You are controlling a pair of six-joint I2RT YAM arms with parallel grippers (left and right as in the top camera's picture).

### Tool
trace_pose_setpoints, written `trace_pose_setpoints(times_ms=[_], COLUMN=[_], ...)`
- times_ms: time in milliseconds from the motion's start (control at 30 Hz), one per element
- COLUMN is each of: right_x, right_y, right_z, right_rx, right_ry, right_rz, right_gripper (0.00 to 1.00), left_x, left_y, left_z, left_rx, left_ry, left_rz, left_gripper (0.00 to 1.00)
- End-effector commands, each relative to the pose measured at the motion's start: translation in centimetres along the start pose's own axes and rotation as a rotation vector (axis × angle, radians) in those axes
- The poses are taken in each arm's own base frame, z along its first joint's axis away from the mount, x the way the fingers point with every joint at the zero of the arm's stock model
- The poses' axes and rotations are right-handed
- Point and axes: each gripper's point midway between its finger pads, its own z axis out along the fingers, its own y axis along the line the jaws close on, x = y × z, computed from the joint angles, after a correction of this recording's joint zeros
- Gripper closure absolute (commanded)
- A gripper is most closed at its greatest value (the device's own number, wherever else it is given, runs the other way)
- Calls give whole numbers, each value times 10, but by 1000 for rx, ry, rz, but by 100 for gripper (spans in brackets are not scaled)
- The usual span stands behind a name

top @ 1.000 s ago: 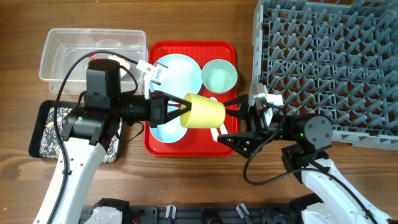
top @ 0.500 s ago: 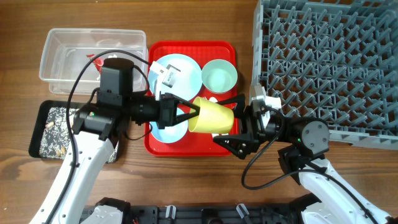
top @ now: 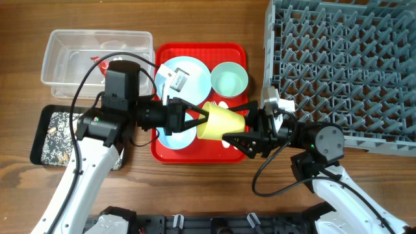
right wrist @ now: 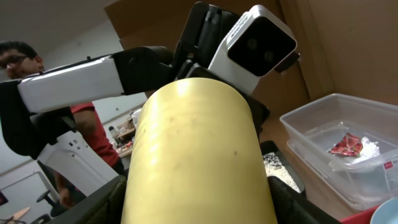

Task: Sort waste into correct bins and load items into the dishwasher rack
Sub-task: 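Reach the right gripper to the yellow cup and grasp it, then release the cup from the left gripper and carry it right over the rack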

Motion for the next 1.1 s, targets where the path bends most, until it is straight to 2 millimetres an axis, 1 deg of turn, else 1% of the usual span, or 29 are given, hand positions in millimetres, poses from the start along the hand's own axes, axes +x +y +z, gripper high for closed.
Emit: trace_pose_setpoints(times_ms=[0,33,67,167,200,267,367,433,467,567,667,733,767,833,900,1000,1067], right_x=[-4,-4,-5,-5,-5,-4,-4,-5,-6,-12,-20,-27,-31,-41,-53,-72,-88], right_y=[5,5,5,5,5,5,6,7,7,5,-7,-22,-28,-42,-59,-87,-105], right_z=[3,3,2,2,2,2,2,2,3,1,-5,-9,-11,-14,-18,-27,-39], right_rx=[-21,-21,-20,-20,-20,-21,-24,-26,-27,-17,24,77,101,160,247,424,586], right_ry=[0,0,-1,-1,0,0,1,0,-2,-10,-6,4,11,24,26,40,61], right_rz=[-24,-20,-16,-1,0,2,0,2,-3,-13,5,20,18,3,-11,-35,-67], right_gripper=[37,38,38,40,41,42,43,43,43,43,44,46,48,48,49,50,50], left_x=[-6,-6,-6,-6,-6,-7,-12,-17,-22,-38,-51,-58,-60,-61,-62,-62,-61], left_y=[-4,-4,-4,-4,-4,-4,-3,-1,0,7,12,14,14,14,12,12,14], left_z=[-1,-1,-1,-1,-1,-1,-3,-7,-11,-30,-54,-74,-81,-91,-97,-98,-98], left_rx=[5,6,6,6,6,4,1,-7,-14,-48,-93,-134,-149,-170,-181,-187,-195], left_ry=[-8,-8,-9,-9,-9,-12,-27,-49,-67,-140,-220,-281,-300,-330,-345,-349,-348], left_rz=[20,21,23,24,24,26,46,62,61,52,66,78,81,86,93,98,87], left_gripper=[94,91,85,83,79,51,27,2,0,0,0,0,0,0,0,0,0])
